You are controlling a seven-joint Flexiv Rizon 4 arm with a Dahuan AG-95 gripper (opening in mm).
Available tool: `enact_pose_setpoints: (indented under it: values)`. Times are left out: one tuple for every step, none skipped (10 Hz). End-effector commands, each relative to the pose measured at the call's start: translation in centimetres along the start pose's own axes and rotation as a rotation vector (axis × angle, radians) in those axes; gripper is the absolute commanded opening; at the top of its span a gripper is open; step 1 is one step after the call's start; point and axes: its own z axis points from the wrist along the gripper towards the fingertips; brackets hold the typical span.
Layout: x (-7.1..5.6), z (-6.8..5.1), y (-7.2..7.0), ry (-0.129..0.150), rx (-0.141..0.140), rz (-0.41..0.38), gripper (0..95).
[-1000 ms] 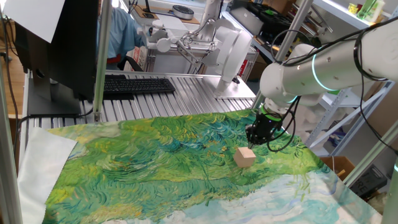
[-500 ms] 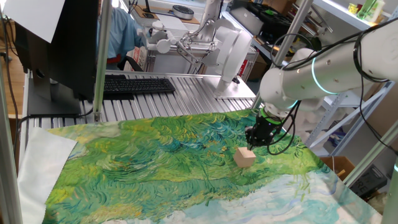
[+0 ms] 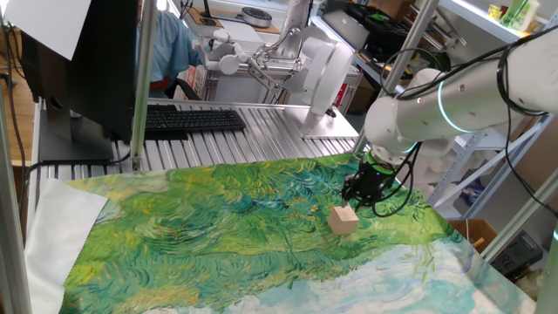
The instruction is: Pick up the small block on the left and move it to the right
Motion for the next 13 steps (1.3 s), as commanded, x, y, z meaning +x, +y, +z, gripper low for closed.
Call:
enact_pose_setpoints:
  values:
    - [0.02, 0.0, -0.01, -0.003, 0.0, 0.003, 95.0]
    - [0.02, 0.01, -0.01, -0.003, 0.0, -0.027, 95.0]
    - [0.02, 0.01, -0.01, -0.006, 0.009, -0.073, 95.0]
    - [0.02, 0.02, -0.02, -0.008, 0.014, -0.112, 95.0]
    - [0.03, 0.05, -0.02, -0.009, 0.015, -0.149, 95.0]
    - [0.03, 0.06, -0.02, -0.009, 0.015, -0.172, 95.0]
    - [0.03, 0.07, -0.02, -0.009, 0.016, -0.203, 95.0]
    - [0.03, 0.08, -0.02, -0.009, 0.017, -0.222, 95.0]
    - [0.03, 0.08, -0.02, -0.009, 0.017, -0.233, 95.0]
    - [0.04, 0.12, -0.03, -0.009, 0.019, -0.278, 95.0]
    - [0.06, 0.16, -0.04, -0.006, 0.02, -0.321, 95.0]
    - [0.1, 0.26, -0.08, -0.006, 0.02, -0.349, 95.0]
    - [0.17, 0.46, -0.14, -0.005, 0.021, -0.382, 95.0]
